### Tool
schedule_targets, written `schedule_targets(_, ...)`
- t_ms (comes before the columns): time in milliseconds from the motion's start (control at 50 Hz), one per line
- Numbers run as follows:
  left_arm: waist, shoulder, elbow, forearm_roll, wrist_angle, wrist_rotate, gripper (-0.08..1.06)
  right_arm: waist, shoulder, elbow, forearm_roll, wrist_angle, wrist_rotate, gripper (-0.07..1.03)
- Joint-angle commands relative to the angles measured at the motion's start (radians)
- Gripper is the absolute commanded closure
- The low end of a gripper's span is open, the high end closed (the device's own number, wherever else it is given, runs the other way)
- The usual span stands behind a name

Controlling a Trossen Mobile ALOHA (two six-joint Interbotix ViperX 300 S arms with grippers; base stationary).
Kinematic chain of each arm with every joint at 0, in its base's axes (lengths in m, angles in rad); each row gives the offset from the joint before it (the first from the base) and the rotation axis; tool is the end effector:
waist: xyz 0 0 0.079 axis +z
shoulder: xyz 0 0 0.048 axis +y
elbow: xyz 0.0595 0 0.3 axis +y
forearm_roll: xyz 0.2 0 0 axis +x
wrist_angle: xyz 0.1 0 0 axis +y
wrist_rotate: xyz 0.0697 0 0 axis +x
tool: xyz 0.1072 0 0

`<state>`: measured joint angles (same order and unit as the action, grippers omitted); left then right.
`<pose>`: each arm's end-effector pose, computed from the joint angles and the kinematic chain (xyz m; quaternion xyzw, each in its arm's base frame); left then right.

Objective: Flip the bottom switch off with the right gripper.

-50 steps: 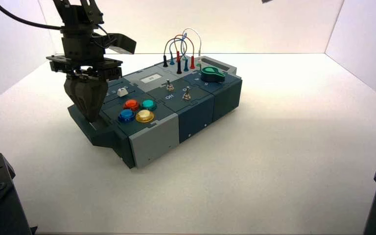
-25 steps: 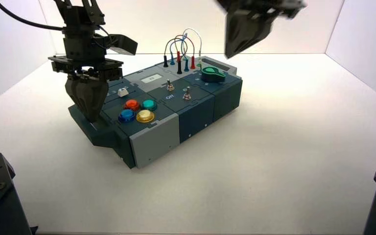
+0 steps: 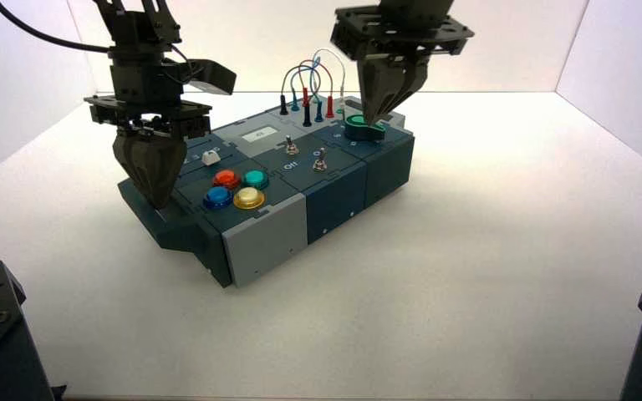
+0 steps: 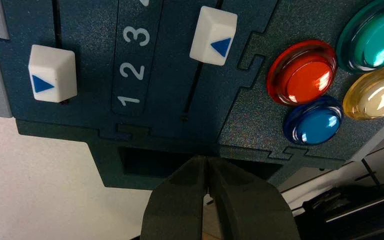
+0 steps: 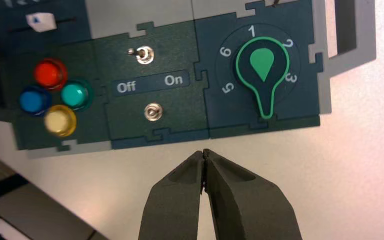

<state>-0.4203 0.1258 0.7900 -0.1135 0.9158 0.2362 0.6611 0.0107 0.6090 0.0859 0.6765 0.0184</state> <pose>0.2076 -0.1102 0.0089 0.1790 0.7658 -0.2186 0.5777 0.2745 0.2255 0.0822 -0.1482 0.5868 0.2543 0.7544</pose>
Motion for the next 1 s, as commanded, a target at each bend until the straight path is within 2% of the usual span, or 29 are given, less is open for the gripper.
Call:
schedule_targets(20,-0.023,0.031,-0.015,-0.006,-0.06,-0.002,1.01,0.005,0.017,-0.057,-0.017,0.006,-0.003,0.98)
schedule_targets(280,-0.026,0.037,-0.021,-0.005,-0.06,-0.002,1.01,0.02,0.077,-0.12,-0.025,0.008,-0.023,0.98)
schedule_targets(620,-0.026,0.038,-0.021,-0.006,-0.06,-0.002,1.01,0.094,0.16,-0.192,-0.025,0.055,-0.023,0.98)
schedule_targets(880,-0.026,0.04,-0.021,-0.008,-0.06,-0.002,1.01,0.098,0.173,-0.189,-0.025,0.061,-0.023,0.98)
schedule_targets(1000,-0.026,0.038,-0.021,-0.008,-0.06,-0.002,1.01,0.098,0.173,-0.184,-0.038,0.061,-0.023,0.98)
